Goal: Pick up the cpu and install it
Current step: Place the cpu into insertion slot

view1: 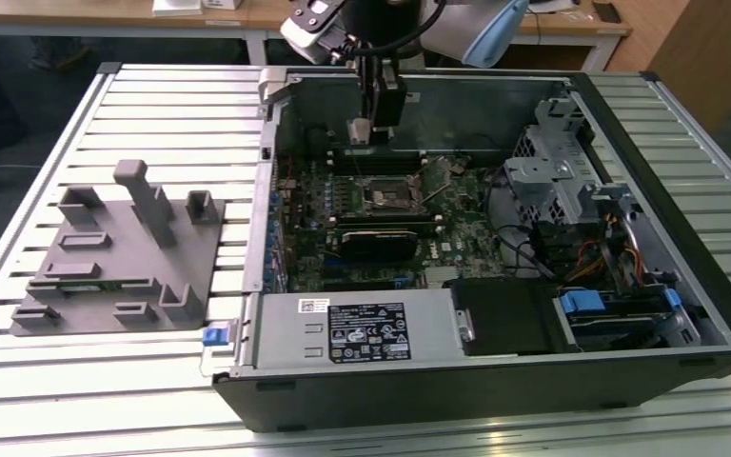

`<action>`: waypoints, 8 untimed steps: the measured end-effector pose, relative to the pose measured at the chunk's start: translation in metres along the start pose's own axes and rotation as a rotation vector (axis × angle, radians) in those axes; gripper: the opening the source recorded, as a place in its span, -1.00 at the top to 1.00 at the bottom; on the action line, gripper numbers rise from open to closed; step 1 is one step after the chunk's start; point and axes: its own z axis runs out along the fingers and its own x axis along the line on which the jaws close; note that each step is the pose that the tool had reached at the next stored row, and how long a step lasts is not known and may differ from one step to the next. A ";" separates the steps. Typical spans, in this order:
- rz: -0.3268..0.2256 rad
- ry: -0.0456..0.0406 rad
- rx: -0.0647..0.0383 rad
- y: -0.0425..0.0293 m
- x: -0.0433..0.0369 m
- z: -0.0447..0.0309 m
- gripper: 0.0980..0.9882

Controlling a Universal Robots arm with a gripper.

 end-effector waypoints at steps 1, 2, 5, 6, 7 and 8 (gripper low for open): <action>0.001 0.0000 0.000 0.0005 0.0002 0.0012 0.03; 0.002 -0.0002 0.000 0.0009 0.0003 0.0023 0.03; 0.004 -0.0002 0.000 0.0011 0.0004 0.0056 0.03; 0.004 -0.0003 0.000 0.0011 0.0004 0.0065 0.03; 0.005 -0.0003 0.000 0.0011 0.0004 0.0073 0.03; 0.005 -0.0002 0.000 0.0011 0.0004 0.0081 0.03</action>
